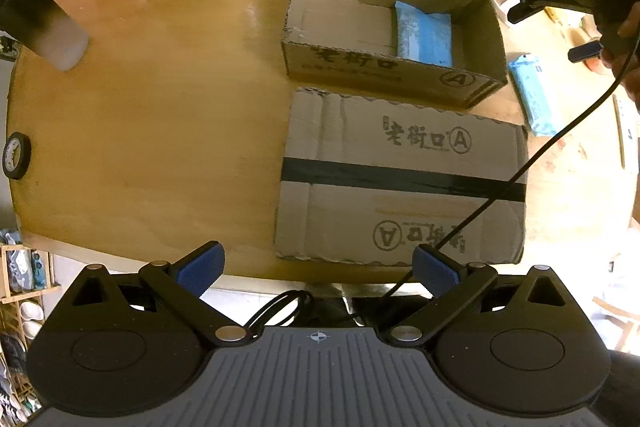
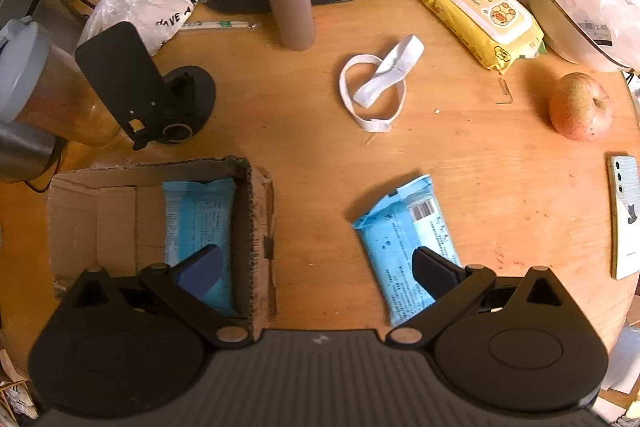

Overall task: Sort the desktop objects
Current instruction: 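Withdraw the right gripper from the box toward the second blue wipe pack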

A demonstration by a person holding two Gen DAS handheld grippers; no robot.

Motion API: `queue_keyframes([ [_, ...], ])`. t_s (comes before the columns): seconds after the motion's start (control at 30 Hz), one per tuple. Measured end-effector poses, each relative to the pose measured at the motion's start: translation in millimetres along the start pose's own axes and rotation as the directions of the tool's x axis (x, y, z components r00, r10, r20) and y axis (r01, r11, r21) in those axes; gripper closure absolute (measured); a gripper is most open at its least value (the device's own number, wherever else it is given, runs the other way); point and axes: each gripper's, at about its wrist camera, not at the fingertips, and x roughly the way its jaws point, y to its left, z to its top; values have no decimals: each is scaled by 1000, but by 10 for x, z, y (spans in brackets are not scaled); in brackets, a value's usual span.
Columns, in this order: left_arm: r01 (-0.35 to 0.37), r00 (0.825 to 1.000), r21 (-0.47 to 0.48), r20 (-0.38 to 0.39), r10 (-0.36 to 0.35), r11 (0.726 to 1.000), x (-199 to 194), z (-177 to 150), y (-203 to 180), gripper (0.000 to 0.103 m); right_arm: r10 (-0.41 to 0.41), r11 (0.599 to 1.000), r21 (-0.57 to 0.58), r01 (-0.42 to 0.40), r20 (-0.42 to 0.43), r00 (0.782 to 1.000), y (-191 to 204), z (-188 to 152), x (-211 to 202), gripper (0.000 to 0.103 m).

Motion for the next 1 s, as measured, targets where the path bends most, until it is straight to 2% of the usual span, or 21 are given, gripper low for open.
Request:
queue_keyframes([
  [1.0, -12, 1000, 35, -18, 13, 999, 41, 2, -452, 0, -23, 1000, 19, 23, -19, 1000, -637, -11, 71, 0],
])
